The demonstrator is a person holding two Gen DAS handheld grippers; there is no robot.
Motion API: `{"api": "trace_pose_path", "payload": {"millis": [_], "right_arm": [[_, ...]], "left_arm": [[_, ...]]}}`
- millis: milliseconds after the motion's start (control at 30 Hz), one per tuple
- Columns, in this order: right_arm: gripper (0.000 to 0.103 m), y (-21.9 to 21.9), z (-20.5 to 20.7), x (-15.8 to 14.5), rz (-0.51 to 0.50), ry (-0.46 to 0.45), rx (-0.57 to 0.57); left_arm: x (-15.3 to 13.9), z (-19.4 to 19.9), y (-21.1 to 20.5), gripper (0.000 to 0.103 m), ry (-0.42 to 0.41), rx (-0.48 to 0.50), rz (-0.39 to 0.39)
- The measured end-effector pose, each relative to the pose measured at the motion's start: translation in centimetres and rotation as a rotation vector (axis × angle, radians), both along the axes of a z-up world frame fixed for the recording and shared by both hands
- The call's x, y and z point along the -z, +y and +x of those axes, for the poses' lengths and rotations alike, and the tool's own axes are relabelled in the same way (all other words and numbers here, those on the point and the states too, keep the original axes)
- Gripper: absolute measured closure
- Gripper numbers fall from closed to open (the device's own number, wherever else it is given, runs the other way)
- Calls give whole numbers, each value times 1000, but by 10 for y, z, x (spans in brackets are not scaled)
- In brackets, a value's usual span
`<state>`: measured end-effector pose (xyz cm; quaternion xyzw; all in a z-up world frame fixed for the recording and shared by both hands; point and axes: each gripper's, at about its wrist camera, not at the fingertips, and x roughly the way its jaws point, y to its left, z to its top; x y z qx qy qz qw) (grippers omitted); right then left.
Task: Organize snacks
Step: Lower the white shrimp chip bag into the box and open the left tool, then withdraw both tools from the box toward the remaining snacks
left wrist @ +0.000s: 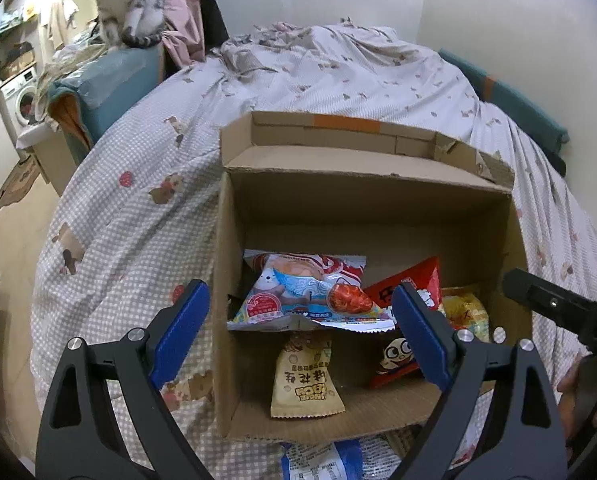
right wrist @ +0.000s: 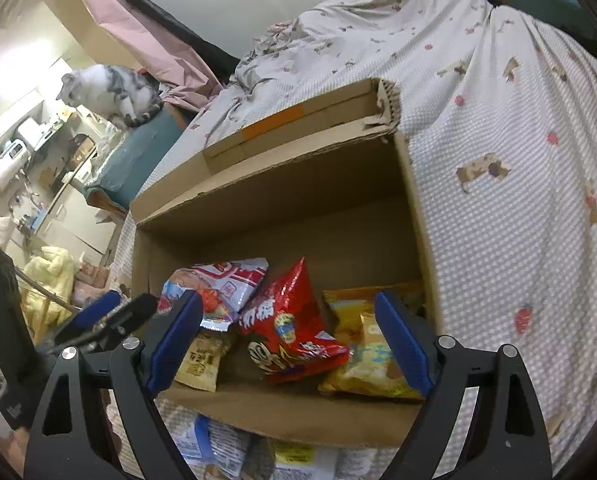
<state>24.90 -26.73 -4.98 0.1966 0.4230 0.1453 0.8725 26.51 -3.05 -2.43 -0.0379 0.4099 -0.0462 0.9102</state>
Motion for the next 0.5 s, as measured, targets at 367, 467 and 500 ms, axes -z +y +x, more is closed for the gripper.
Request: {"api": "trace_pose_path", "payload": {"millis": [367, 467, 500], "right_arm": [[10, 0, -52, -29, -137, -35, 46], [10, -2, -67, -28, -129, -19, 32], [10, -2, -73, -28, -130, -18, 25]], "left_arm": [[-22, -31, 19, 11, -5, -57, -45], [-24, -43, 24, 11, 3, -68, -48], [-25, -46, 25, 11, 5, -71, -51]]}}
